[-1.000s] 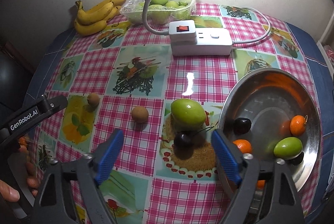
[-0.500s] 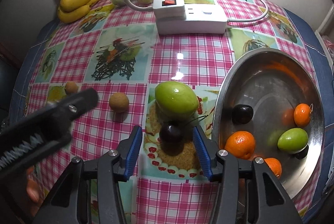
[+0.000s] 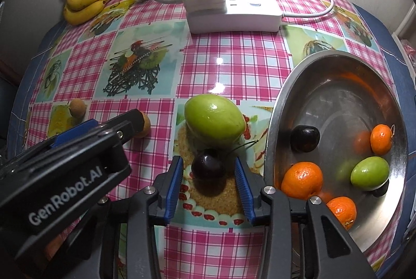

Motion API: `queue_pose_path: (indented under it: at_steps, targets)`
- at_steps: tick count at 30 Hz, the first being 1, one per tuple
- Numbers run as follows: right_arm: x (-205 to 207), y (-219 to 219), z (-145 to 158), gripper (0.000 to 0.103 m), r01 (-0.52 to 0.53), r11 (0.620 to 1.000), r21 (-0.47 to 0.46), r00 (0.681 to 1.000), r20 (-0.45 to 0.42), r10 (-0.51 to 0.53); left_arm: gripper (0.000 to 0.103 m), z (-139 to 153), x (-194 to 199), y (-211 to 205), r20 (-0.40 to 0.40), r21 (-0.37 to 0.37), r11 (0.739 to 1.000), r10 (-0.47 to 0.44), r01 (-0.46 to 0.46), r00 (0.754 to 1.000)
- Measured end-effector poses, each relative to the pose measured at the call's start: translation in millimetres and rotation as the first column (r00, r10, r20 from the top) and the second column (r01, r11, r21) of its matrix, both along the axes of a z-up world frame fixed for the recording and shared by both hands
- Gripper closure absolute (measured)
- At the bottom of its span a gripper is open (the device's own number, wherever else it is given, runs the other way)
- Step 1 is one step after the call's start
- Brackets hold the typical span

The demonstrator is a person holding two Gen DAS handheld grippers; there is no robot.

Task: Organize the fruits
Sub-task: 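Grasp a dark plum with the right tool while the left tool grasps a brown kiwi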

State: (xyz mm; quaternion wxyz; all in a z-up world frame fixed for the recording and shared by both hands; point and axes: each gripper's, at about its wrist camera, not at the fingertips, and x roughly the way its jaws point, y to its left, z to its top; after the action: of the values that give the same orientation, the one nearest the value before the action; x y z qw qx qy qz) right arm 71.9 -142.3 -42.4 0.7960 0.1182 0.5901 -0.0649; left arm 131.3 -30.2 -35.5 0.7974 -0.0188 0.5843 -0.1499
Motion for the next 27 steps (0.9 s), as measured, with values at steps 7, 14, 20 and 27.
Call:
queue_pose_path:
  at_steps: [7, 14, 20, 27]
  targets:
    - [0, -1, -3, 0.061, 0.007, 1.000, 0.012, 1.000, -0.006, -0.006, 0.046, -6, -1, -15, 0.009, 0.007, 0.999, -0.040, 0.039, 0.999]
    - [-1, -3, -3, 0.065, 0.021, 1.000, 0.018, 1.000, -0.002, -0.020, 0.060, -11, 0, -22, 0.014, 0.019, 0.999, -0.042, 0.042, 0.999]
    - [-1, -3, -2, 0.068, 0.026, 0.999, 0.024, 1.000, 0.001, -0.026, 0.073, -13, 0, -20, 0.006, 0.010, 0.999, -0.038, 0.038, 0.999]
    - [-1, -1, -1, 0.075, 0.014, 0.999, 0.033, 1.000, 0.006, -0.014, 0.074, -9, -3, -21, 0.014, -0.007, 0.999, -0.050, 0.050, 0.999]
